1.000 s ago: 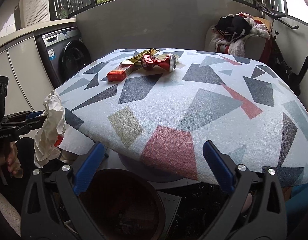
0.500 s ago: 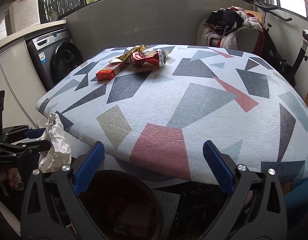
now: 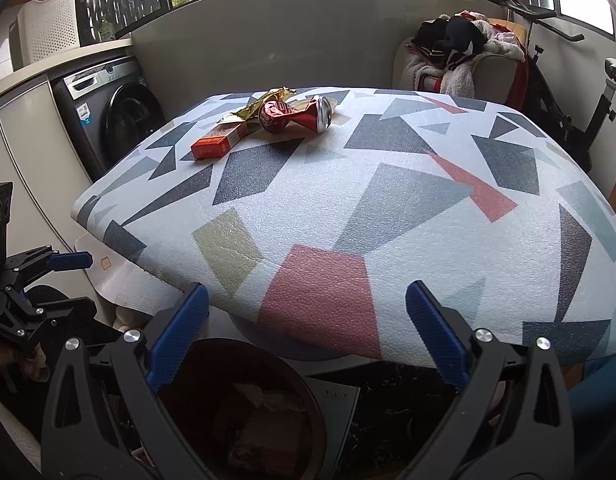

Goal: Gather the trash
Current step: 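Lower the tray and tissue wrapper into the brown bin and open both tools, then move both open tools back over the red can and cigarette box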

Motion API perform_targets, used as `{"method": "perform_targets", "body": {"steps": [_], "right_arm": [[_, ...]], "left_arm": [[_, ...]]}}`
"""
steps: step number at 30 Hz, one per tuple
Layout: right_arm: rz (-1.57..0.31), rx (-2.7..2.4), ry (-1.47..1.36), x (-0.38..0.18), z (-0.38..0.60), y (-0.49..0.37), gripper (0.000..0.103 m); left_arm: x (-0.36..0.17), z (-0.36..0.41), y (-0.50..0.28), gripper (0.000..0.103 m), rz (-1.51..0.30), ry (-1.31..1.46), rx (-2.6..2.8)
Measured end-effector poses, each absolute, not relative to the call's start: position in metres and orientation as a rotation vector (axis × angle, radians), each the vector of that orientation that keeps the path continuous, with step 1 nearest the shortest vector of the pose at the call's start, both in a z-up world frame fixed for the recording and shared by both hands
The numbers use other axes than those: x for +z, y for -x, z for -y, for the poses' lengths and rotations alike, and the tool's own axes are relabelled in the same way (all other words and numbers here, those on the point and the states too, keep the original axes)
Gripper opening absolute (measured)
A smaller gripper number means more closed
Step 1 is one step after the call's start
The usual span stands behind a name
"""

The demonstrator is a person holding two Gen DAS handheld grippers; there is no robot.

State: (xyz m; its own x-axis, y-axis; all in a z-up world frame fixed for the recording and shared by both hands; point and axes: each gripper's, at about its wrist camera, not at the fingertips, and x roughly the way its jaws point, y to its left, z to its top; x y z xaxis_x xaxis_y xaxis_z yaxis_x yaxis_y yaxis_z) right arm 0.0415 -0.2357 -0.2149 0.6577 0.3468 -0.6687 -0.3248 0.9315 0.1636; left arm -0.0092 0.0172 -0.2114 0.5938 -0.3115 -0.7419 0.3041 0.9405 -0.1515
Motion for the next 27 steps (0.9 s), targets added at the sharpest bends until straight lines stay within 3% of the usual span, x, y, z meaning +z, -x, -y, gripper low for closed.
{"method": "perform_targets", "body": {"steps": [27], "right_arm": [[-0.767, 0.436, -0.163, -0.202, 0.248, -0.085, 0.097]], "left_arm": [[-0.188, -0.070, -0.021, 0.097, -0.804, 0.178, -0.212]]}}
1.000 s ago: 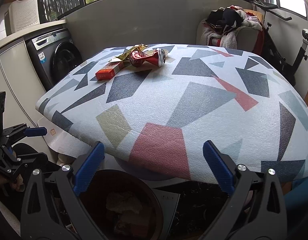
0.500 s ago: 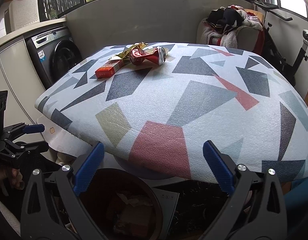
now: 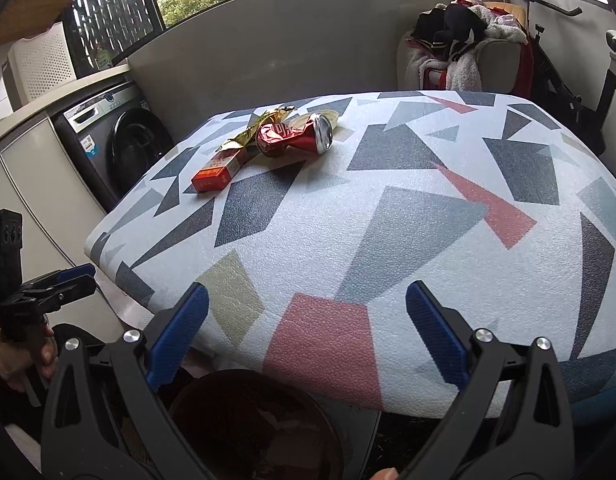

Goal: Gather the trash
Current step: 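Move both open tools back over the red can and cigarette box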

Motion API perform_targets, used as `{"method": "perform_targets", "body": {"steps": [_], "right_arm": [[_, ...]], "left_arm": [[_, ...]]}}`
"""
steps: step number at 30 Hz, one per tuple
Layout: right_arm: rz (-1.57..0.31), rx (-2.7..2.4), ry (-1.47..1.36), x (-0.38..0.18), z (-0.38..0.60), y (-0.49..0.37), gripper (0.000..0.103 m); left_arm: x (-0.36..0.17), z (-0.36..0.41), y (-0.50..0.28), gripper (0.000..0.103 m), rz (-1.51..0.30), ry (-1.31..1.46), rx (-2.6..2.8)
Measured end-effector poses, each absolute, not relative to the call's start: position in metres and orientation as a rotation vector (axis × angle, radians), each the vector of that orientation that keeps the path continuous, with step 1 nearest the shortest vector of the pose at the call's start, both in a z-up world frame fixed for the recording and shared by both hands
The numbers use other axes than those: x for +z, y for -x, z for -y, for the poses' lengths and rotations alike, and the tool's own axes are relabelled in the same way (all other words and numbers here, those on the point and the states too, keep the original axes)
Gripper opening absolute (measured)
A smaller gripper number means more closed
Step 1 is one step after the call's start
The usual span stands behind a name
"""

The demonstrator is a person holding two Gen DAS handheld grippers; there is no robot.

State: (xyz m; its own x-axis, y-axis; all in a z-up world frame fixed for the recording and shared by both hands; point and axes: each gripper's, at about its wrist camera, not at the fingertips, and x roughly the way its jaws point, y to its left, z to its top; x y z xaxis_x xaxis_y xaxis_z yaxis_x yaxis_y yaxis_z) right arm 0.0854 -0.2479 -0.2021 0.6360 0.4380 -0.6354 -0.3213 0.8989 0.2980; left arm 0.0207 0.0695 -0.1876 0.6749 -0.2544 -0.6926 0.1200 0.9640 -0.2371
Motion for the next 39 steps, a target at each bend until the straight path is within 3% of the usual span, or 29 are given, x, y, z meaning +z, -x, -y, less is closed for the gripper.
{"method": "perform_targets", "body": {"steps": [9, 17, 19, 22, 30, 34, 38, 39], "right_arm": [[-0.795, 0.418, -0.084, -0.176, 0.231, -0.176, 0.097], [-0.858, 0.348, -0.278, -0.186, 0.222, -0.285, 0.097], [-0.884, 0.347, -0.313, -0.194, 0.214, -0.305, 0.084], [-0.923, 0.326, -0.345, -0.206, 0.201, -0.329, 0.077], [-0.944, 0.289, -0.353, -0.224, 0.180, -0.356, 0.070], [-0.971, 0.325, -0.326, -0.230, 0.172, -0.358, 0.042], [-0.947, 0.344, -0.307, -0.224, 0.174, -0.353, 0.040], [-0.936, 0.345, -0.297, -0.221, 0.174, -0.351, 0.034]], "left_arm": [[-0.167, -0.082, -0.072, 0.097, -0.762, 0.195, -0.202], [-0.164, -0.090, -0.126, 0.097, -0.773, 0.202, -0.177], [-0.167, -0.094, -0.137, 0.097, -0.784, 0.215, -0.167], [-0.171, -0.098, -0.151, 0.097, -0.798, 0.225, -0.150], [-0.181, -0.102, -0.169, 0.097, -0.824, 0.213, -0.132], [-0.187, -0.099, -0.173, 0.097, -0.840, 0.215, -0.129], [-0.185, -0.093, -0.177, 0.097, -0.840, 0.198, -0.133], [-0.185, -0.091, -0.180, 0.097, -0.842, 0.193, -0.134]]}}
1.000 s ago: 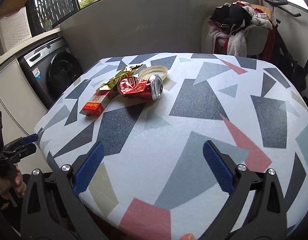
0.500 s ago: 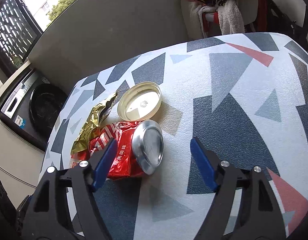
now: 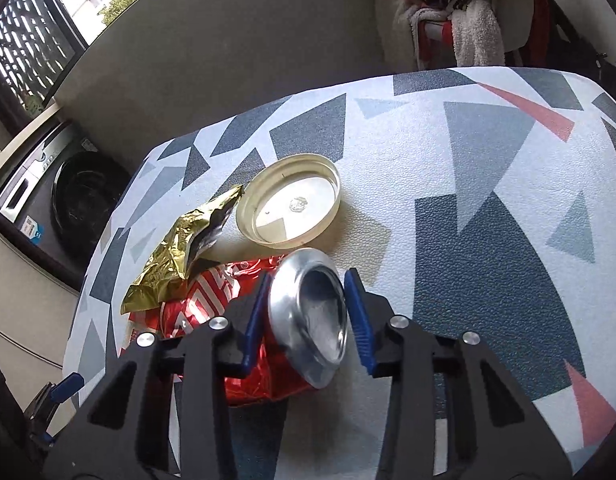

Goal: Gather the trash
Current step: 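Move both open tools back over the red can and cigarette box, then grasp the crushed red can with the right tool while the left tool grasps the red Double Happiness box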

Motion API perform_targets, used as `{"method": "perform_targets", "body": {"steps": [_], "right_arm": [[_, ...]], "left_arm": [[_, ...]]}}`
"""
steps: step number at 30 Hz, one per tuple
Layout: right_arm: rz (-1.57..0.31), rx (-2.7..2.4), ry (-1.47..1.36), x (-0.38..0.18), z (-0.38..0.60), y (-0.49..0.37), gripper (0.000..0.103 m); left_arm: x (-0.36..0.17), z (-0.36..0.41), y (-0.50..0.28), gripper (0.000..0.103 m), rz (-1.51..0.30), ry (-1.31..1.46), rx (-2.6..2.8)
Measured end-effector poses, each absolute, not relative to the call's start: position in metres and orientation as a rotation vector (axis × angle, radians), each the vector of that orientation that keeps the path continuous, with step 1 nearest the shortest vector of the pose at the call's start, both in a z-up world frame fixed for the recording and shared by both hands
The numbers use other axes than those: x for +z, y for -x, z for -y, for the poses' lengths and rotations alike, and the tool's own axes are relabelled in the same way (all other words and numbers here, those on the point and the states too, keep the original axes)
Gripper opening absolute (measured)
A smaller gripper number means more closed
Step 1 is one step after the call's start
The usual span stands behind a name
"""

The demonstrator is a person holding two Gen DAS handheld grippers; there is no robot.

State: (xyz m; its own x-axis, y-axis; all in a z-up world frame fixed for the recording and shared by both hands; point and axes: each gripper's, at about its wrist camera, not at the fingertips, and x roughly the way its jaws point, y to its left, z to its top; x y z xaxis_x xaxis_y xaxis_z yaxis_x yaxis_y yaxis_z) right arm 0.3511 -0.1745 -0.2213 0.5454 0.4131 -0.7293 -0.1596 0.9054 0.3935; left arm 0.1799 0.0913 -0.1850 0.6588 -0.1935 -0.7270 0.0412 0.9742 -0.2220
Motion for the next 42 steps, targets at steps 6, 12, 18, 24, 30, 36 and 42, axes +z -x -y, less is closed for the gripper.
{"method": "perform_targets", "body": {"steps": [6, 12, 18, 24, 30, 36, 42], "right_arm": [[-0.884, 0.370, -0.235, -0.205, 0.185, -0.338, 0.030], [-0.833, 0.370, -0.219, -0.193, 0.210, -0.317, 0.030], [-0.797, 0.353, -0.227, -0.189, 0.238, -0.291, 0.030], [-0.784, 0.352, -0.248, -0.187, 0.253, -0.269, 0.030], [-0.761, 0.387, -0.221, -0.182, 0.251, -0.243, 0.030], [-0.734, 0.404, -0.184, -0.177, 0.246, -0.210, 0.030], [-0.727, 0.412, -0.177, -0.174, 0.243, -0.183, 0.030]], "left_arm": [[-0.184, -0.081, -0.198, 0.097, -0.863, 0.181, -0.128], [-0.185, -0.063, -0.226, 0.097, -0.891, 0.130, -0.120], [-0.195, -0.045, -0.265, 0.097, -0.944, 0.057, -0.083], [-0.219, -0.037, -0.291, 0.097, -1.027, -0.021, -0.028], [-0.217, -0.042, -0.271, 0.054, -1.019, -0.029, -0.076], [-0.191, -0.039, -0.225, 0.054, -0.936, -0.024, -0.135], [-0.167, -0.025, -0.176, 0.054, -0.872, -0.030, -0.205]]}}
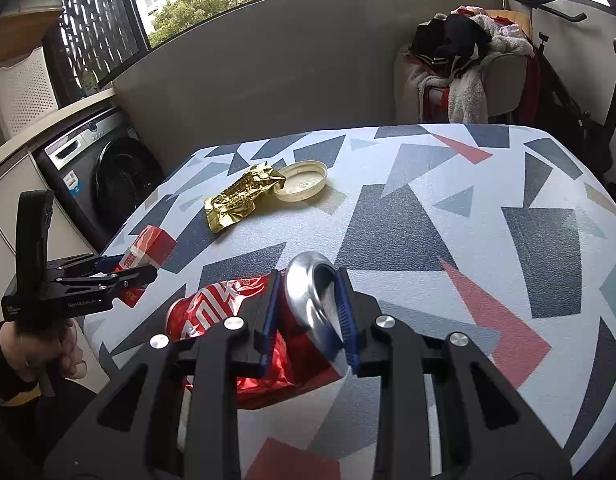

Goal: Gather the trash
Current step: 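Grasp the crushed red can with the right tool while the left tool grasps the red Double Happiness box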

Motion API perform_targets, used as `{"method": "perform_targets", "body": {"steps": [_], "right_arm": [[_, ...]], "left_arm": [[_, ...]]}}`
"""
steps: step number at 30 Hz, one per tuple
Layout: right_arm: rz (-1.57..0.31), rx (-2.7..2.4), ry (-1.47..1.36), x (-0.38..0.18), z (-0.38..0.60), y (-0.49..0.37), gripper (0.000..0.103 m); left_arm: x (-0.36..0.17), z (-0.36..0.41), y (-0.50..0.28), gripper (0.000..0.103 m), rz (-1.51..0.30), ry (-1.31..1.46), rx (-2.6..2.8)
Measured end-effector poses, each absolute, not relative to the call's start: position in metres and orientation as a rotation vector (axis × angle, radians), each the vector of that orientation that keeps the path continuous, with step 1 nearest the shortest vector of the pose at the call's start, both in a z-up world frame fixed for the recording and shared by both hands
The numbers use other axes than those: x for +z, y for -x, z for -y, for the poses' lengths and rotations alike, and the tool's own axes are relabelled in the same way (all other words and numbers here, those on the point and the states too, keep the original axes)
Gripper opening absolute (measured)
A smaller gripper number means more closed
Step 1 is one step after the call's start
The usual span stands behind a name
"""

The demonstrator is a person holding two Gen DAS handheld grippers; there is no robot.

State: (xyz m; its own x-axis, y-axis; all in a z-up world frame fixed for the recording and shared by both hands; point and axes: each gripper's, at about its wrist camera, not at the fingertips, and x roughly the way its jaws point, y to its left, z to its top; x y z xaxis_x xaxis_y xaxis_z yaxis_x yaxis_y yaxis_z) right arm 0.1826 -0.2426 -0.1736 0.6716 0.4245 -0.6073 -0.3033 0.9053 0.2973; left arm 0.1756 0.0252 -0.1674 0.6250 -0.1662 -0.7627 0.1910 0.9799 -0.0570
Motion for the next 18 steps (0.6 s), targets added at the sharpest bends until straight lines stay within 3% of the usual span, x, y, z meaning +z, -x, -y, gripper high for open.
{"method": "perform_targets", "body": {"steps": [18], "right_arm": [[-0.699, 0.519, -0.025, -0.172, 0.215, -0.076, 0.030]], "left_arm": [[-0.150, -0.021, -0.029, 0.054, -0.786, 0.051, -0.287]]}}
